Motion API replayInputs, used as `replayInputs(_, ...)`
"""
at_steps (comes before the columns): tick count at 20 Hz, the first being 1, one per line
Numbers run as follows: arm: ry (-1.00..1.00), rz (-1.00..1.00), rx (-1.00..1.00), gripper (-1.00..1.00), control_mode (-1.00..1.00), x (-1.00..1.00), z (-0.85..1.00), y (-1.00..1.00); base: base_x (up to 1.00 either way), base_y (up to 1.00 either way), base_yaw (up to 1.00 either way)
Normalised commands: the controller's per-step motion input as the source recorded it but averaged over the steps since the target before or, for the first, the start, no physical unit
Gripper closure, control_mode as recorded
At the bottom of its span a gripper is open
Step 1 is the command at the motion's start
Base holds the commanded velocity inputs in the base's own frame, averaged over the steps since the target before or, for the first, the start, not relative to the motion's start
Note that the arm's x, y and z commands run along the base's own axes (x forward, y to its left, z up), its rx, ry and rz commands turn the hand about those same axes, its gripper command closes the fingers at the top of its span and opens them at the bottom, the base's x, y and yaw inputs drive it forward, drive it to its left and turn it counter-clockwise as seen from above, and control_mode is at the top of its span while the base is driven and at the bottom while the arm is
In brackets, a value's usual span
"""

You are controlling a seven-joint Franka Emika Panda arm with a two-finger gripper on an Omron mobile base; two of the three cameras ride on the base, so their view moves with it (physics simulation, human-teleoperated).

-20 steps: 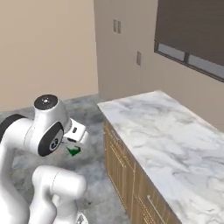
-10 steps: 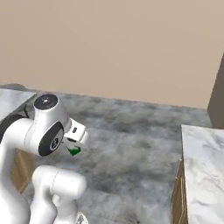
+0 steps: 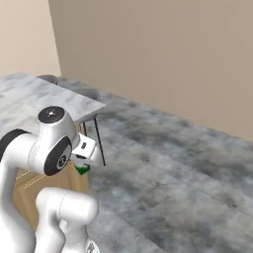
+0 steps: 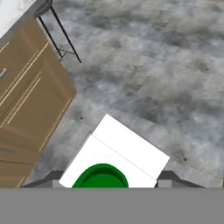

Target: Move the drinks to the dining counter.

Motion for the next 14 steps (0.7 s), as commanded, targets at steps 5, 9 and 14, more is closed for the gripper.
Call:
replayInputs(5, 0.0, 0.0, 0.0, 1.0, 1.0, 0.0, 0.0, 0.0, 0.52, 0.0, 0.39)
replayInputs(9, 0.0, 0.0, 0.0, 1.0, 1.0, 0.0, 0.0, 0.0, 0.1, 0.09, 0.68)
replayInputs(14, 0.0, 0.0, 0.0, 1.0, 1.0, 0.0, 0.0, 0.0, 0.12, 0.06, 0.99)
